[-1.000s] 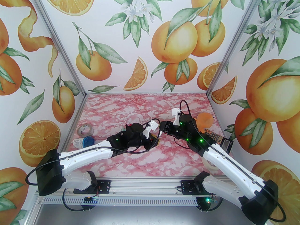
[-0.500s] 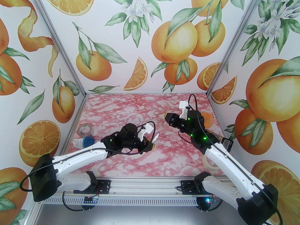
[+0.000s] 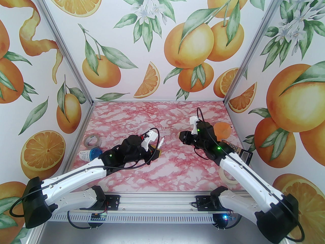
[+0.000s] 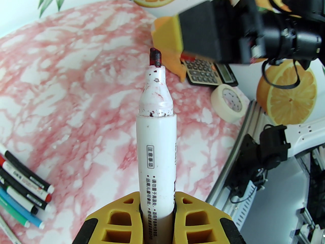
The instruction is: Open the pen caps
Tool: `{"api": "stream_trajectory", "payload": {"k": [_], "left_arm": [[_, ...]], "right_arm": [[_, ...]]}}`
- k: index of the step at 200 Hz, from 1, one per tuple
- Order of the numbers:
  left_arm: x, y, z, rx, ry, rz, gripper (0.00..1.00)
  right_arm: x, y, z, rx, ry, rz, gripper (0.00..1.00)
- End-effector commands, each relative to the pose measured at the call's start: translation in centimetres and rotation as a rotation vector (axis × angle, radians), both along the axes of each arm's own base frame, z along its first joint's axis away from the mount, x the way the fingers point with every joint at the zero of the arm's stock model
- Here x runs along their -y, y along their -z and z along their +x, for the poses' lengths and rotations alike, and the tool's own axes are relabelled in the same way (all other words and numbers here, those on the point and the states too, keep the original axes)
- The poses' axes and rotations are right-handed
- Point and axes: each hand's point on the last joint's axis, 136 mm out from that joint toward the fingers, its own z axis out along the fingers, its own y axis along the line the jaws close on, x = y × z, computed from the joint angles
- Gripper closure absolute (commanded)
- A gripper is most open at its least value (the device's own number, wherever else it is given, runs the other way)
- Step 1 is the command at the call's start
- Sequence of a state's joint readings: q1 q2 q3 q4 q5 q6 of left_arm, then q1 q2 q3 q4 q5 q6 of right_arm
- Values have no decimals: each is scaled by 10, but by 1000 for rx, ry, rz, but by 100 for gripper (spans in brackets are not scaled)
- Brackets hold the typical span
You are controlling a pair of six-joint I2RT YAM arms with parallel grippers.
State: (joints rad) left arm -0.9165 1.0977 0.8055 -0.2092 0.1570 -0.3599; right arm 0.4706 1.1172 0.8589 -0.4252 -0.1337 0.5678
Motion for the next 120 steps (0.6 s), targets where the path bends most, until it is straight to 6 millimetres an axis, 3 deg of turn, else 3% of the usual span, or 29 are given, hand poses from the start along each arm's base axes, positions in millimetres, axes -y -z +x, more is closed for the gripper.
{"api": "stream_trajectory", "payload": {"k": [1,51,120], "left_arm": [[-15,-3,0,26,-37,27,100],[-30,-7,2,50,-93,41,100],[-36,-3,1,58,-100,60,100]], "right_arm": [[1,9,7,-3,11,-119,89],[-25,36,29,-42,15,-207,88],[-36,75,57,-112,67,-284,88]]}}
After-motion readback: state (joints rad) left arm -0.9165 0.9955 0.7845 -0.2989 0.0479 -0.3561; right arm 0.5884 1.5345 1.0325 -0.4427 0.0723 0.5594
